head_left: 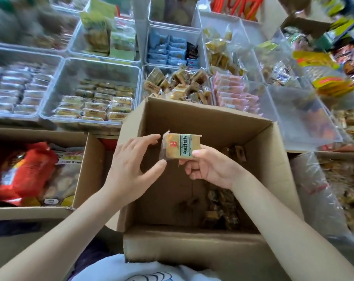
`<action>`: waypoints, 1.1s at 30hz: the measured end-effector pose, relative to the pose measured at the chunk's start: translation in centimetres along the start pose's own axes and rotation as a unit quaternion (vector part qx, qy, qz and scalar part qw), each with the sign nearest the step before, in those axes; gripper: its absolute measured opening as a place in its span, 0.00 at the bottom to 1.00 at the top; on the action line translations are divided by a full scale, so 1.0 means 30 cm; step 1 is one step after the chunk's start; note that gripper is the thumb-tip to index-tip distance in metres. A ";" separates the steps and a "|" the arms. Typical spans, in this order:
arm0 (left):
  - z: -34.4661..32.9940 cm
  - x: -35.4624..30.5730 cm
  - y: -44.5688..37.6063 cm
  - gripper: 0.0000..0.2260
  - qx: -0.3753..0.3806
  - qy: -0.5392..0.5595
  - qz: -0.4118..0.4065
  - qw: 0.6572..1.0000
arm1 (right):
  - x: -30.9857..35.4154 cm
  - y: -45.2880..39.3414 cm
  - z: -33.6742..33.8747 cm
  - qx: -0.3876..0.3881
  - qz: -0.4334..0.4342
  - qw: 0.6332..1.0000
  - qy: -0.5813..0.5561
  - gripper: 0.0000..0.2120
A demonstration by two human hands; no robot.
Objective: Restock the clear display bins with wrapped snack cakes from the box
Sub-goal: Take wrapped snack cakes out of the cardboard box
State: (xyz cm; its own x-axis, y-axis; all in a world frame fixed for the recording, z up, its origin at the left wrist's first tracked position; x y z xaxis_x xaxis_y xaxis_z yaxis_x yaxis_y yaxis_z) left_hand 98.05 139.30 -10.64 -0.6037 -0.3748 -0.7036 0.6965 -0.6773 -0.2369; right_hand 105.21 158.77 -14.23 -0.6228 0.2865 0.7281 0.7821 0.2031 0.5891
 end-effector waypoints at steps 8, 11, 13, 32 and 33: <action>0.182 0.097 -0.029 0.24 -0.068 0.320 0.098 0.940 | 0.112 -0.029 -0.274 -0.084 0.106 0.986 0.100 0.16; 0.280 0.180 -0.048 0.22 -0.038 0.348 0.085 0.933 | 0.211 -0.050 -0.338 -0.188 0.189 0.932 0.244 0.15; 0.347 0.244 -0.060 0.21 -0.021 0.358 0.068 0.931 | 0.272 -0.085 -0.398 -0.222 0.223 0.898 0.307 0.14; 0.565 1.346 -0.150 0.40 0.171 -0.163 0.141 0.961 | 0.499 -1.002 -0.662 -0.390 0.079 0.657 0.640 0.17; 0.557 1.350 -0.139 0.40 0.181 -0.181 0.132 0.958 | 0.516 -1.043 -0.653 -0.399 0.073 0.644 0.649 0.17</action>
State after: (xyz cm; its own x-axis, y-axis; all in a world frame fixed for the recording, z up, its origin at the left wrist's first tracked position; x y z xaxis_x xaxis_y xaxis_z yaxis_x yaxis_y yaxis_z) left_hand 64.21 116.37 -26.96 -0.5649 -0.7145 -0.4127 0.7037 -0.6783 0.2112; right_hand 70.69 138.51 -14.54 -0.4418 -0.8806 0.1714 0.8970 -0.4313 0.0967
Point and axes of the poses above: each hand's wrist, its own y-axis away from the middle knuckle, its own z-axis out of the back of the hand, x = y × z, the point moved 5 cm from there along -y, towards the middle knuckle, and after that the axes turned 8 degrees about -z, right-handed, at the moved point
